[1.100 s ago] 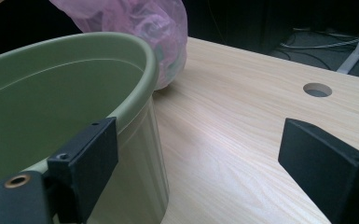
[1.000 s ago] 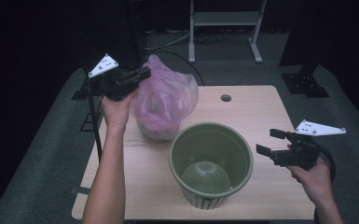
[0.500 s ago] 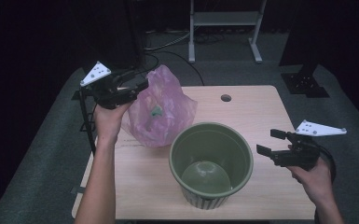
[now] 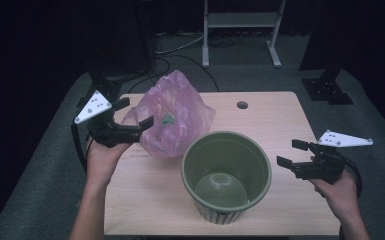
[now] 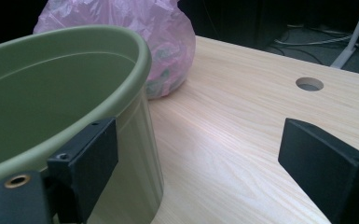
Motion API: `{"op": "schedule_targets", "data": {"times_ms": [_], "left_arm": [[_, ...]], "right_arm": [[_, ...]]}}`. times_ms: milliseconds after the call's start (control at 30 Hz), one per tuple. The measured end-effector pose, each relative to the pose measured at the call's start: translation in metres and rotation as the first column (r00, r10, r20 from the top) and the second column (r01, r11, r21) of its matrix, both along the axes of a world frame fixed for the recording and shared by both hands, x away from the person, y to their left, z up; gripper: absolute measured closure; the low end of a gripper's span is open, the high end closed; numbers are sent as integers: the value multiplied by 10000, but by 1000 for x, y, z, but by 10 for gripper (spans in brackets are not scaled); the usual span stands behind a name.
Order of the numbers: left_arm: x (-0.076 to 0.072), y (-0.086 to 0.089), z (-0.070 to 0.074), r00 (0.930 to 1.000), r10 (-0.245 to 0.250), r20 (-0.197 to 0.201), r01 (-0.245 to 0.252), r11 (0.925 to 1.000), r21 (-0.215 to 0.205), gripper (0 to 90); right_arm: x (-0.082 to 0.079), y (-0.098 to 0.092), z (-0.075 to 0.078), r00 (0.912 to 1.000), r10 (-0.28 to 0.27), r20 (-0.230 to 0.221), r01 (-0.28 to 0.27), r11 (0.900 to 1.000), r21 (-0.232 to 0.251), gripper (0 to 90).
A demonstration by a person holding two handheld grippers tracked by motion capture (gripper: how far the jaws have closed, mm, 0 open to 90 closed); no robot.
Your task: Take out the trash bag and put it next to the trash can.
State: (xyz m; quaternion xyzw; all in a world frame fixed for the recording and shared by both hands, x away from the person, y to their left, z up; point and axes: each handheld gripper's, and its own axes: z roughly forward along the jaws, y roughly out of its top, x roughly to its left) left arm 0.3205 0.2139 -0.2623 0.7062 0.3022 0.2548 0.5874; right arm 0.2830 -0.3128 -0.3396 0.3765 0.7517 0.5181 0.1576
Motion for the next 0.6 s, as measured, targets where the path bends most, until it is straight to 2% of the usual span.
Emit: {"op": "schedule_targets", "data": {"times_ms": [100,333,600], "left_arm": [[-16,-1,-9,9999,-116,-54,117,9995,299,0],[-41,-3,-36,9994,-230,-260,247,9976,650,0],[-57,1,-69,9967,-173,-794,269,9923,1207,0]], "right_arm": [[0,-1,-1,10000,-60,44,60,9999,-114,110],[-1,-6,-10,9992,-364,145,371,9977,-575,103],[-4,-15,-25,9975,-695,98,701,9933,-915,88]]}}
